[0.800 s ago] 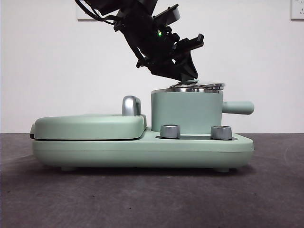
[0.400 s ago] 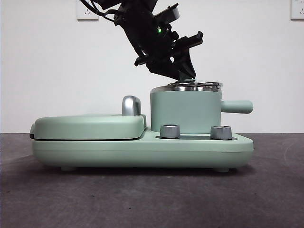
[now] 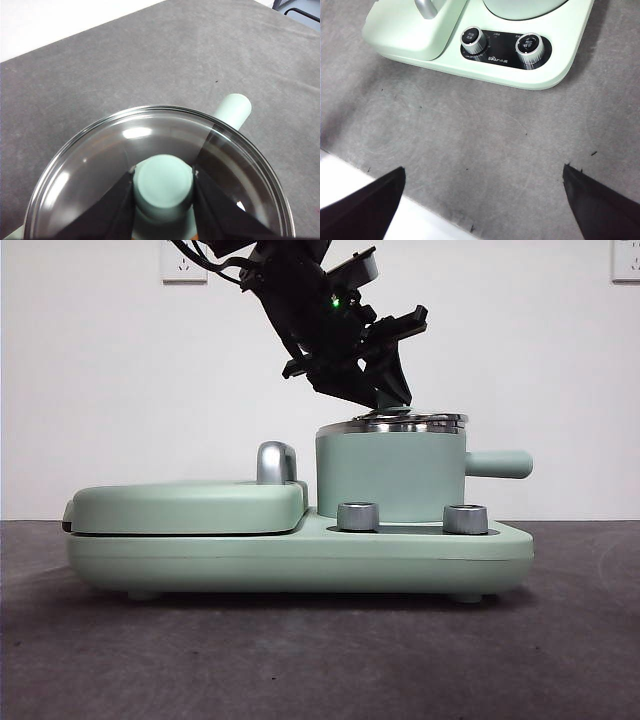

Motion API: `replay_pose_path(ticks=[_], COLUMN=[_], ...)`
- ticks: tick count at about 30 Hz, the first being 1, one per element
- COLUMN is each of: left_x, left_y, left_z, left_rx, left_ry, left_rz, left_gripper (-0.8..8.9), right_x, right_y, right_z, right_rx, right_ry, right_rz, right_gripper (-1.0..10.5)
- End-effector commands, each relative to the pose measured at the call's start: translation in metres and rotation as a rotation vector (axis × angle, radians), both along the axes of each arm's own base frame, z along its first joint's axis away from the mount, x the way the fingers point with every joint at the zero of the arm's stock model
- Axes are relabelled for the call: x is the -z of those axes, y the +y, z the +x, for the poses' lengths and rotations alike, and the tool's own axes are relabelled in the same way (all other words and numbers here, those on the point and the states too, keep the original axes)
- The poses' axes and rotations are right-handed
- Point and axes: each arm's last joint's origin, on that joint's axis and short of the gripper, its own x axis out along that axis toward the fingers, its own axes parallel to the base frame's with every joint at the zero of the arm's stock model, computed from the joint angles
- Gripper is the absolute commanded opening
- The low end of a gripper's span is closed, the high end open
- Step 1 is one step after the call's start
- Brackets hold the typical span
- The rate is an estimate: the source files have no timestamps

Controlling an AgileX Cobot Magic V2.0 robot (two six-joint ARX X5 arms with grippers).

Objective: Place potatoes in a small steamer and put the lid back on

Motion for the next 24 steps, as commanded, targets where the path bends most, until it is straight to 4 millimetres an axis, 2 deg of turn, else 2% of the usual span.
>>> replay_pose_path(ticks=[1, 15, 24], left_x=[0.007, 0.005, -0.007], left_y=[-0.001, -0.015, -0.017], left_z=[0.007, -0.003, -0.004], left_rx=[-0.027, -0.008, -0.025], left_ry=[0.012, -0.060, -0.060], left_rz=[0.018, 0.071, 0.083], left_gripper=[0.17, 0.17, 0.17], right_x=[-0.003, -0.003, -0.003], right_y=[0.001, 0.001, 0.001], right_z=[0.001, 0.001, 0.001], right_rx=[0.000, 0.000, -0.002], right_ry=[-0.008, -0.011, -0.015], right_rz=[0.011, 0.011, 0.010], right_gripper=[5.0, 5.0, 5.0])
